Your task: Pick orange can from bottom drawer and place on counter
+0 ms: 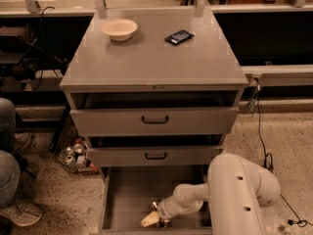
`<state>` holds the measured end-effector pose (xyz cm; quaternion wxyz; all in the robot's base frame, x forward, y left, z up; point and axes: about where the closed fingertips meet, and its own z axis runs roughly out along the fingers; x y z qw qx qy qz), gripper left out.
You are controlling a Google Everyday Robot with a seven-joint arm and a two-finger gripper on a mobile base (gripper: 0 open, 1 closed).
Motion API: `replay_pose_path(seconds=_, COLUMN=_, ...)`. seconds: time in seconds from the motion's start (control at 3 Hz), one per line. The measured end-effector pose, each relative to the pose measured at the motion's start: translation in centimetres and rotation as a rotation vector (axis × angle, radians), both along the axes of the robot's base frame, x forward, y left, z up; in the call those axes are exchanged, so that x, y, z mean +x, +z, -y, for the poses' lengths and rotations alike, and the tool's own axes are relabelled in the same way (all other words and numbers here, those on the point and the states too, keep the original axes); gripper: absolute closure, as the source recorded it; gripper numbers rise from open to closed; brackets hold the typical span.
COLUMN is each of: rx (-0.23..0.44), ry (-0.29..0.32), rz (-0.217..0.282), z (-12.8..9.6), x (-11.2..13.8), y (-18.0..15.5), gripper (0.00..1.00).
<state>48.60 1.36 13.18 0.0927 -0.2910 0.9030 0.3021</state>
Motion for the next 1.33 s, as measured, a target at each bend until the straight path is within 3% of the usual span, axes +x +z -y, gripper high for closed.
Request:
replay_pose_path(seconds=0.67, rx=0.022, ry=-0.010, rz=-0.019, z=-1.0, x=0.7, y=0.1, gripper=0.64)
replay_pose_path(seconds=1.0, rx=0.145, ry=0.036, rz=0.025, z=-1.8, x=1.2, y=4.3, gripper=0.95)
replay_pose_path(seconds=1.33, rx=0.279, ry=0.082, rz=0.124, z=0.3, x=0.1, y=10.6, gripper=1.00)
